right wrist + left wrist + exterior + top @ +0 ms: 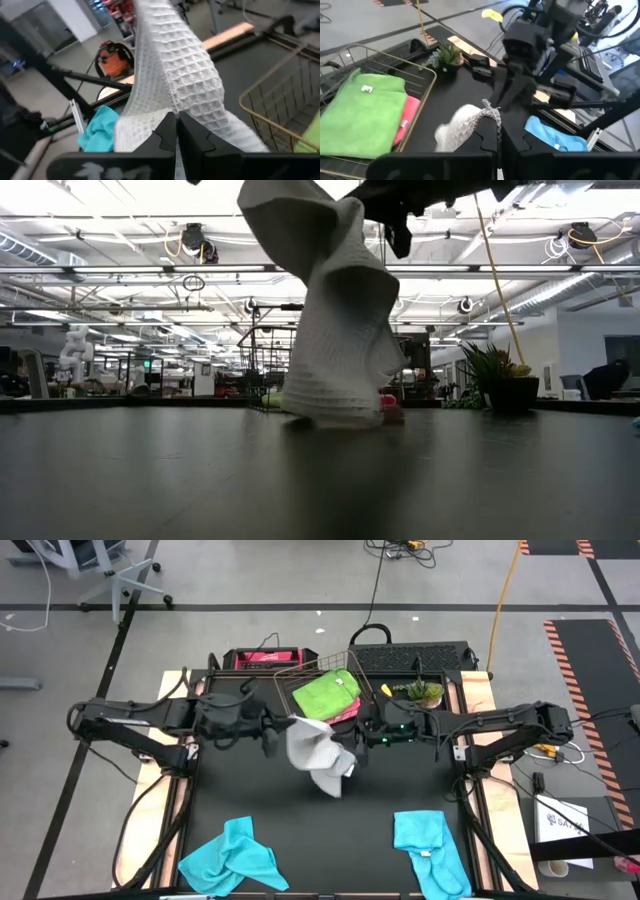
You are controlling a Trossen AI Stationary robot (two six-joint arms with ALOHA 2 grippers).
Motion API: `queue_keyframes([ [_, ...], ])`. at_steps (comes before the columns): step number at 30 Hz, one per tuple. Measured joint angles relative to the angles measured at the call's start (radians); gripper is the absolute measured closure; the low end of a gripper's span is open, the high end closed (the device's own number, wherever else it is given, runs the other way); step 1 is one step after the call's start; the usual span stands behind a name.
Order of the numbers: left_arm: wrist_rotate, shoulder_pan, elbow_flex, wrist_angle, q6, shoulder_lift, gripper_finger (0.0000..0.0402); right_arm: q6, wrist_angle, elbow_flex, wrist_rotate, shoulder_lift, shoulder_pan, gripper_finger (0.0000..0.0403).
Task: Fold microfiber towels
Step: Fold the gray microfiber cloth
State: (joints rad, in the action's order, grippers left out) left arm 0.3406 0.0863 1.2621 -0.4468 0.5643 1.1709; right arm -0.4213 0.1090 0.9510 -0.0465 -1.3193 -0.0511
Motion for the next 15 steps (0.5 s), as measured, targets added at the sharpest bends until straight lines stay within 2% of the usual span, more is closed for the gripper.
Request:
queue_keyframes([
  [3,0.004,-0.003,0.001,0.001,-0.01,0.001,0.0401,0.023,0.044,-0.002,-0.007,-0.003,0.016,0.0389],
  [11,-0.008,-0.008,0.004,0.006,-0.017,-0.008,0.0401,0.071,-0.122,-0.006,-0.008,-0.004,0.08,0.03],
  [15,-0.089,-0.005,0.005,0.04,0.009,-0.028,0.0401,0.148,-0.126,-0.006,0.106,-0.004,0.122,0.0284],
])
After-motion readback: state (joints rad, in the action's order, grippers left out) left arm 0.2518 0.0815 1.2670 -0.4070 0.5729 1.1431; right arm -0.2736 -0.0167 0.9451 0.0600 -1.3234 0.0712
